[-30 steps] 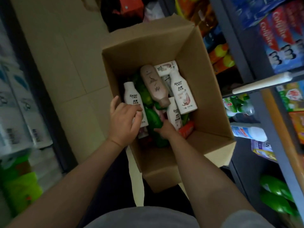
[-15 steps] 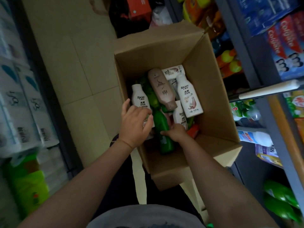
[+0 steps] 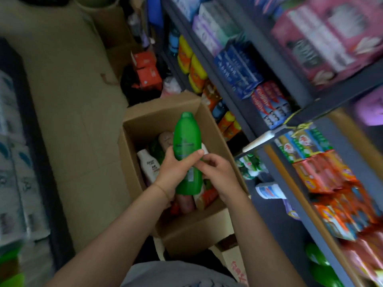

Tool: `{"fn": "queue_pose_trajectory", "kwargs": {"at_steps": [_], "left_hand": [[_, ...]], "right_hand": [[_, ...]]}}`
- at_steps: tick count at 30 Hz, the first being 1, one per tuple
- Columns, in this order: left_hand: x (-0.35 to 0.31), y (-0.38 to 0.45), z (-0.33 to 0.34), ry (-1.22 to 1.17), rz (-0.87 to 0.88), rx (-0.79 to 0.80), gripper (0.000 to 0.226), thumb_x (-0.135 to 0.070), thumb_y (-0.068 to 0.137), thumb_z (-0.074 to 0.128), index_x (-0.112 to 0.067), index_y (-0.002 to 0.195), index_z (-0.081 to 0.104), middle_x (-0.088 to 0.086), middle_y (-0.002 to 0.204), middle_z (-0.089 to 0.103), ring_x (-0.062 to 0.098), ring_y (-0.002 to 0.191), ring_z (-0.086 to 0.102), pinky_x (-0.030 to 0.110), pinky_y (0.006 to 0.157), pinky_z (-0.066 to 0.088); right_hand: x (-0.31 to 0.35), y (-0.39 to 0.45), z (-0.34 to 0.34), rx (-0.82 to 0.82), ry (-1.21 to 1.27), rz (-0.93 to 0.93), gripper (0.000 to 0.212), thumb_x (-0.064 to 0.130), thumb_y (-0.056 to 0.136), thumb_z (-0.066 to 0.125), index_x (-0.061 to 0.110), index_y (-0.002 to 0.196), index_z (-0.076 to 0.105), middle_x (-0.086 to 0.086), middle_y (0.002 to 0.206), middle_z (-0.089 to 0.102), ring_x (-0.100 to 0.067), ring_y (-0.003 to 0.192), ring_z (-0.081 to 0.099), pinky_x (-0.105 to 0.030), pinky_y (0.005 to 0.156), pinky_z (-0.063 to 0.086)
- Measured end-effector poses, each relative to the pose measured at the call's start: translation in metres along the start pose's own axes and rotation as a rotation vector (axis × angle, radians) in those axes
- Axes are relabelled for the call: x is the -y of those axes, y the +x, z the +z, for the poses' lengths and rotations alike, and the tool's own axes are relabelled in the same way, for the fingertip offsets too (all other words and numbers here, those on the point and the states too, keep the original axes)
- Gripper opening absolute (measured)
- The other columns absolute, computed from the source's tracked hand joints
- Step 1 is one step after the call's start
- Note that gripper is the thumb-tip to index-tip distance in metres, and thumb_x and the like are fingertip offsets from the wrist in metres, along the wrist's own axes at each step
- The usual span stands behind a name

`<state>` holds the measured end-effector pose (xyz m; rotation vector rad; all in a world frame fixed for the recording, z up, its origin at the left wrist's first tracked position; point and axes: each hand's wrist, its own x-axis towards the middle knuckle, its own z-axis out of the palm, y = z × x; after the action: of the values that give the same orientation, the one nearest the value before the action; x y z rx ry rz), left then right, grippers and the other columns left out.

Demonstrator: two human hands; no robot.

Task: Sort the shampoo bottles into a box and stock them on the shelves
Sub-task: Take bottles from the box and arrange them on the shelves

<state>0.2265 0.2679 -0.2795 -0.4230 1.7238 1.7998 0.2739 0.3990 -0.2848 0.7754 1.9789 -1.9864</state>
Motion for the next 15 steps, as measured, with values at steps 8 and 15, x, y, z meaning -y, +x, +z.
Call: {"fn": "queue_pose_trajectory", "kwargs": {"at_steps": [8, 15], "left_hand": [[-0.087, -0.055, 0.077, -0.149, 0.061, 0.429, 0.059, -0.028, 0.071, 0.078, -0.026, 0.124, 0.054, 0.001, 0.092, 0.065, 0.009, 0.066, 0.066, 0.024, 0.054, 0.052], [-0.109, -0.102, 0.174, -0.101, 0.144, 0.694, 0.043, -0.029, 0.086, 0.060, -0.008, 0.123, 0.064, 0.014, 0.110, 0.072, 0.021, 0.093, 0.068, 0.035, 0.083, 0.055]], "right_hand": [[0.071, -0.067, -0.077, -0.025, 0.198, -0.189, 0.039, 0.047, 0.074, 0.074, 0.022, 0.102, 0.065, -0.002, 0.093, 0.067, -0.016, 0.076, 0.064, -0.035, 0.069, 0.053], [0.082, -0.126, -0.154, -0.142, 0.357, -0.343, 0.049, 0.039, 0.084, 0.069, 0.022, 0.128, 0.056, -0.004, 0.123, 0.068, -0.023, 0.113, 0.066, -0.045, 0.083, 0.059]]}}
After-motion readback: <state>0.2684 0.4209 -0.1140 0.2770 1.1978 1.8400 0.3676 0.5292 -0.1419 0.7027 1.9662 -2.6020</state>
